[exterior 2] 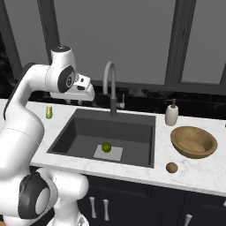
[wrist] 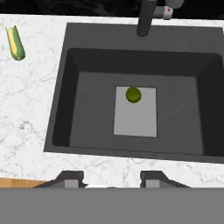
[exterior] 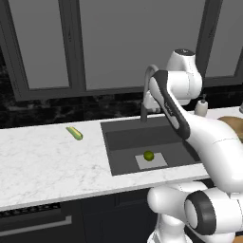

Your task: Pick the lime from the sink and place it in the bowl. Then pick the bowl and place it in the microwave. Then close the microwave door and press the start button.

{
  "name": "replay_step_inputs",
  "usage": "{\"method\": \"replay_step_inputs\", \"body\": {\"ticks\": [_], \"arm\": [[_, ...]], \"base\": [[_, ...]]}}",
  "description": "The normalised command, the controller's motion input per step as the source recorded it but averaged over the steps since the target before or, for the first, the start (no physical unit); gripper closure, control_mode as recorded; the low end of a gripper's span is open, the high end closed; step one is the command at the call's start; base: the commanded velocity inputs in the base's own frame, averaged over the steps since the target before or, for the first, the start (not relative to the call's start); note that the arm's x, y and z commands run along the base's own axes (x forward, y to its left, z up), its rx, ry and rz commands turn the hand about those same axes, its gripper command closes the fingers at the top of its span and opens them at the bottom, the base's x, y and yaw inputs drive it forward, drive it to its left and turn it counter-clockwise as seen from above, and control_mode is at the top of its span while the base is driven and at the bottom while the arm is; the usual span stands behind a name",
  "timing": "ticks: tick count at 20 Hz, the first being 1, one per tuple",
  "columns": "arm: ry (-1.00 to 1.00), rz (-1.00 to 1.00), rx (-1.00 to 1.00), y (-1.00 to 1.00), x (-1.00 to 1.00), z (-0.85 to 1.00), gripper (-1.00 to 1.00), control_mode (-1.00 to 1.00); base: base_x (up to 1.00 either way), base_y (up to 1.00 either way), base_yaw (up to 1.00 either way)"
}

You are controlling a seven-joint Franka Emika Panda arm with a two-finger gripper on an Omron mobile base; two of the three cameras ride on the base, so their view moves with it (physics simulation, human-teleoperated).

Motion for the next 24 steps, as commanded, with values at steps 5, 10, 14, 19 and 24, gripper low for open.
{"method": "replay_step_inputs", "body": {"ticks": [5,10,14,19,24], "arm": [[0.0,0.0,0.0,0.0,-0.3,-0.08,-1.0,-1.0],[0.05,0.0,0.0,-0.06,-0.5,-0.24,-1.0,-1.0],[0.01,0.0,0.0,-0.24,-0.62,-0.26,-1.0,-1.0],[0.0,0.0,0.0,-0.23,-0.37,-0.4,-1.0,-1.0],[0.0,0.0,0.0,-0.04,0.01,-0.42,-1.0,-1.0]], "base": [[0.0,0.0,0.0],[0.0,0.0,0.0],[0.0,0.0,0.0],[0.0,0.0,0.0],[0.0,0.0,0.0]]}}
